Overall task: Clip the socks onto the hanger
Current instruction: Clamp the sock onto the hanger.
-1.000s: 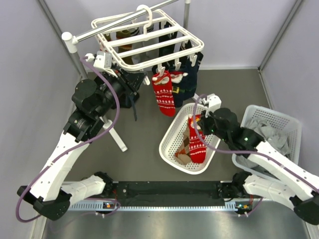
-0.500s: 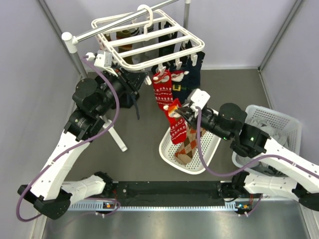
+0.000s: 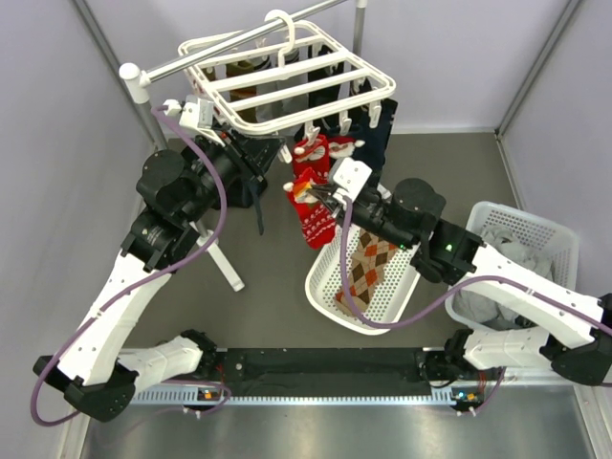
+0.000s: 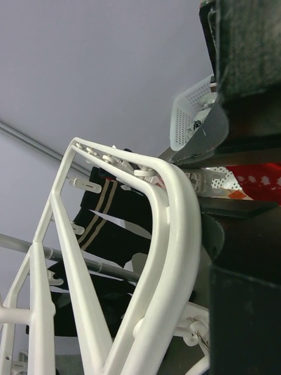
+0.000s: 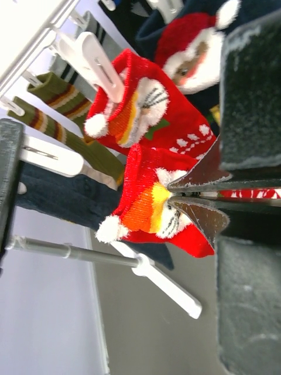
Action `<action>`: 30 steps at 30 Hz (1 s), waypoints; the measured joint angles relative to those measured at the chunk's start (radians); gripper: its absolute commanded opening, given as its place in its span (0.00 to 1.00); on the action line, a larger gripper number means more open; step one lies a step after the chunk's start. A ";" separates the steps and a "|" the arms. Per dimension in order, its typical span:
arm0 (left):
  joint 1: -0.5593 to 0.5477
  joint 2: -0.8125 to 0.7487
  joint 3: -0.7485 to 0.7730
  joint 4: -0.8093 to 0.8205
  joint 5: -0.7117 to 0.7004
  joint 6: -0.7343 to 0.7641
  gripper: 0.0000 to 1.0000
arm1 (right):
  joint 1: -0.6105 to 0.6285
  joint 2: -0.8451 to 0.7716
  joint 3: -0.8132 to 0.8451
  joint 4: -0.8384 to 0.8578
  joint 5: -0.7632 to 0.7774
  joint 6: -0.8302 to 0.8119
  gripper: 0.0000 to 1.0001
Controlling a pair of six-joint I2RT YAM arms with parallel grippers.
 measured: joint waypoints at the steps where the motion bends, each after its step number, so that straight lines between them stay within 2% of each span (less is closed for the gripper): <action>1: 0.000 0.000 0.000 0.000 0.003 -0.003 0.00 | 0.000 0.012 0.003 0.014 0.000 -0.005 0.00; 18: 0.000 0.000 0.000 0.000 0.048 -0.023 0.00 | 0.000 0.091 0.049 0.127 0.004 -0.035 0.00; 30: 0.000 0.000 0.000 0.000 0.048 -0.022 0.00 | 0.000 0.103 0.050 0.140 0.014 -0.038 0.00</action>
